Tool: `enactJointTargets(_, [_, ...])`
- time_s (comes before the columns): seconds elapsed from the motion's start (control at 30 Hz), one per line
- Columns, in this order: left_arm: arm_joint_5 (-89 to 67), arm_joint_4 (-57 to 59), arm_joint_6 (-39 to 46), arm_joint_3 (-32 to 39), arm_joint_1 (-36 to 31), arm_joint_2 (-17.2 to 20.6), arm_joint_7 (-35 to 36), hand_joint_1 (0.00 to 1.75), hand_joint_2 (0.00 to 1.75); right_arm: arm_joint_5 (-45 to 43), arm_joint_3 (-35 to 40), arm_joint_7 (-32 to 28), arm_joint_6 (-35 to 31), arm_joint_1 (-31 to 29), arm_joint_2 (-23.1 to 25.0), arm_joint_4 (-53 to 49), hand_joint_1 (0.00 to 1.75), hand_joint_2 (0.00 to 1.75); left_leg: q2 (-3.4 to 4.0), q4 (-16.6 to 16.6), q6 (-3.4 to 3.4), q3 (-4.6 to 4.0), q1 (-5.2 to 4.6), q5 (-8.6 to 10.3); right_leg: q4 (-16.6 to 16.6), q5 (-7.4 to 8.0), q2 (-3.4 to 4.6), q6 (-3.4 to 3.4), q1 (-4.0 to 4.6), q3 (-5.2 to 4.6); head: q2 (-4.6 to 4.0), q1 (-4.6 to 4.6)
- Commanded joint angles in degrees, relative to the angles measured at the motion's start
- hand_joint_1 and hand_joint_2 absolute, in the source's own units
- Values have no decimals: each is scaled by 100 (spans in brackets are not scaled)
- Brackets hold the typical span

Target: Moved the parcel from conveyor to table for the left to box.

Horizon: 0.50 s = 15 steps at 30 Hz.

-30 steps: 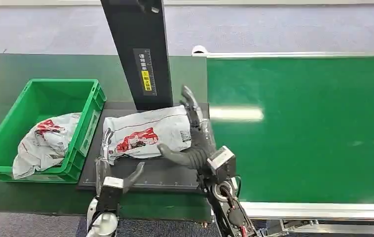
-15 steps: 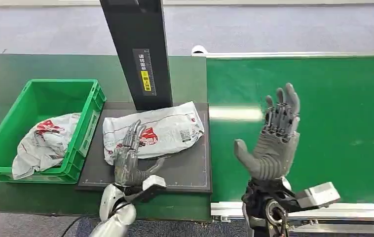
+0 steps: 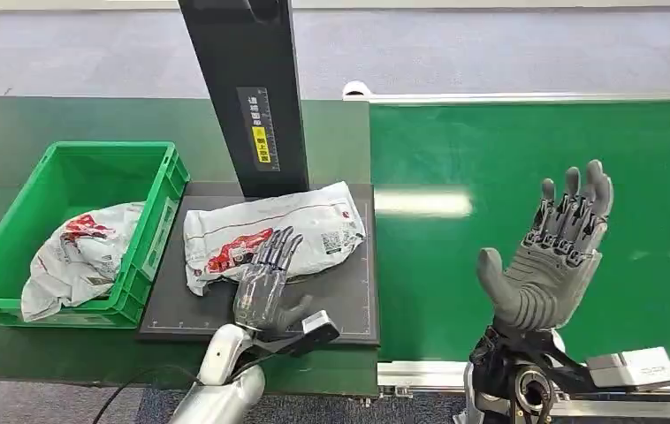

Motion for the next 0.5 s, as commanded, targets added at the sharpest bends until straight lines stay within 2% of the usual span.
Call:
enactJointTargets(0.03, [-55,1149,-54,14,-502,-88,291,0,175,-8,-381,-5,16,-135,66,2,0,175,-7,-5,1,5,-1,3,-7,0,-12,-1,0,10,0,-2])
enactJointTargets(0.13, [-240,1304,42,11,-614,-42,645,0,175,-32,-384,-5,35,-105,66,-21,0,175,-7,-13,1,13,0,6,-15,4,-13,-3,2,20,-2,-2])
enactJointTargets(0.3, [-1402,923,61,-47,-622,-14,1961,0,175,103,-269,-5,-177,-169,66,63,0,175,2,-7,0,10,1,3,-8,4,-1,-3,1,14,0,-2])
enactJointTargets(0.5, [-1537,803,61,36,-580,-31,2062,2,175,183,-182,-5,-340,-248,58,153,0,175,17,-14,1,29,1,6,-14,11,10,-3,2,32,0,0])
